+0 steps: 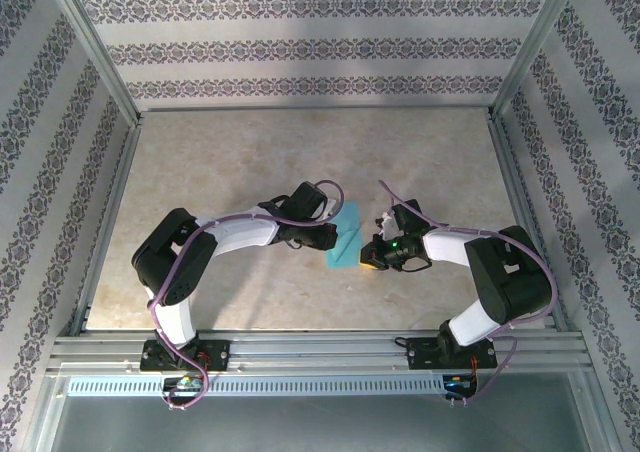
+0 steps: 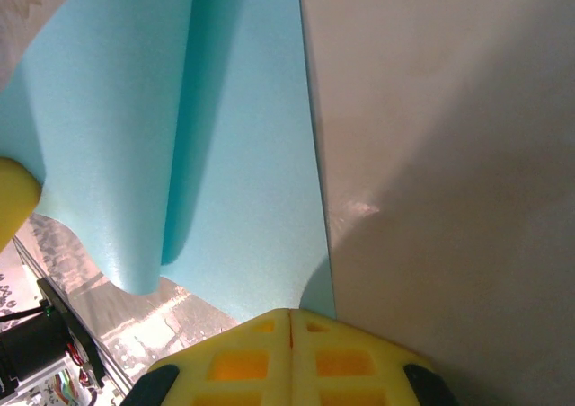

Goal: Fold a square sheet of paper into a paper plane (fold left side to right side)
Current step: Fold the triangle a second time at the center of the table.

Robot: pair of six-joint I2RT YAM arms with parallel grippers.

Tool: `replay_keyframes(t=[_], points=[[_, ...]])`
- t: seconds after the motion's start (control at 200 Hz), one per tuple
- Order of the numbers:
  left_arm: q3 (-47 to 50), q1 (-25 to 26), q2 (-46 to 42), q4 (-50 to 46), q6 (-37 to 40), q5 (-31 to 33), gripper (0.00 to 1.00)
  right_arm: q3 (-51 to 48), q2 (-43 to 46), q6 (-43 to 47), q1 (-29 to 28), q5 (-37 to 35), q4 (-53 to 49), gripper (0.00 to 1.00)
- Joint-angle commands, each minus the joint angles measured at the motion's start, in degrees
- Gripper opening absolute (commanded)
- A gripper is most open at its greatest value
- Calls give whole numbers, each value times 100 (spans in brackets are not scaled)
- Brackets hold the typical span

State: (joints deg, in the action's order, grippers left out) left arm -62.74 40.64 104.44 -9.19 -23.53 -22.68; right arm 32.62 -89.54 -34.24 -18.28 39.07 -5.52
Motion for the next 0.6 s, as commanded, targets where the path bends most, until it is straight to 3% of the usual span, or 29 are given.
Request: replay_keyframes(t=[0.0, 0.595], points=[[-193, -109, 122, -233, 235, -3, 0, -19, -161, 110, -62, -277, -328, 0], [-471, -153, 378, -555, 553, 166, 0, -36, -172, 136, -61, -287, -345, 0]])
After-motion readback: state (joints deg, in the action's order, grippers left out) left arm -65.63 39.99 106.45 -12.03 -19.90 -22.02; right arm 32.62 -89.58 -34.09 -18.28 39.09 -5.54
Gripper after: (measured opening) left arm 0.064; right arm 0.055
